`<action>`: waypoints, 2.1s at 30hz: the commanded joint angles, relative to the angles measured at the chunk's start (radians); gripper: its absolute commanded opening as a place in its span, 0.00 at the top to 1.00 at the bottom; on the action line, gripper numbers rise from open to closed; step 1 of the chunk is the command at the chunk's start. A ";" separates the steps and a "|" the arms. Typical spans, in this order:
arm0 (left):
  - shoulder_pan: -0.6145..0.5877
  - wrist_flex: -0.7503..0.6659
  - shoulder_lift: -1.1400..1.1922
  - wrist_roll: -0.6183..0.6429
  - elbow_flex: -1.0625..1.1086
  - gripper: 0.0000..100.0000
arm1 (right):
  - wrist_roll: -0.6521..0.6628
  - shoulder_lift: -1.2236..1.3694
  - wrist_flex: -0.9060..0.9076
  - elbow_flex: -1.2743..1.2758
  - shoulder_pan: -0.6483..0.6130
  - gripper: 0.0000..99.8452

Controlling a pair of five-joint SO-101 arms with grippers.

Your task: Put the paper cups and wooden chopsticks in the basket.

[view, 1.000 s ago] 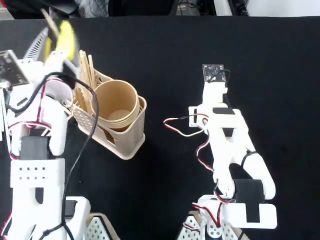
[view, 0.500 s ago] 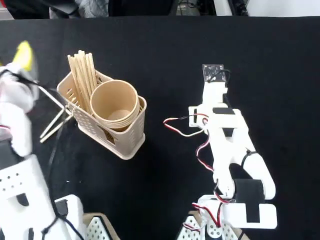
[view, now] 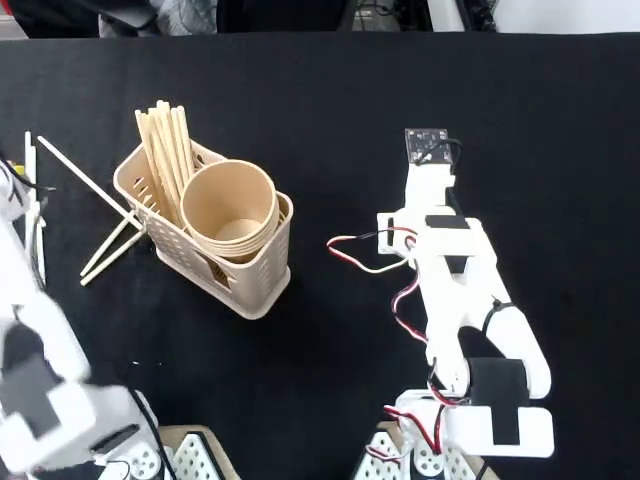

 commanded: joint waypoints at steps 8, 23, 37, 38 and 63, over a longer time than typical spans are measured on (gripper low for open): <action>-0.007 0.299 0.736 -0.002 -0.794 0.78 | -0.002 -0.022 -0.014 -0.005 -0.017 0.99; 0.010 0.743 1.089 0.020 -1.426 0.97 | -0.002 -0.022 -0.014 -0.005 -0.017 0.99; 0.045 1.069 1.080 0.029 -1.618 0.97 | -0.002 -0.022 -0.014 -0.007 -0.017 0.99; 0.047 1.069 1.080 0.029 -1.590 0.97 | -0.002 -0.022 -0.014 -0.007 -0.017 0.99; 0.054 0.491 -0.605 -0.193 0.529 0.97 | -0.002 -0.022 -0.014 -0.005 -0.017 0.99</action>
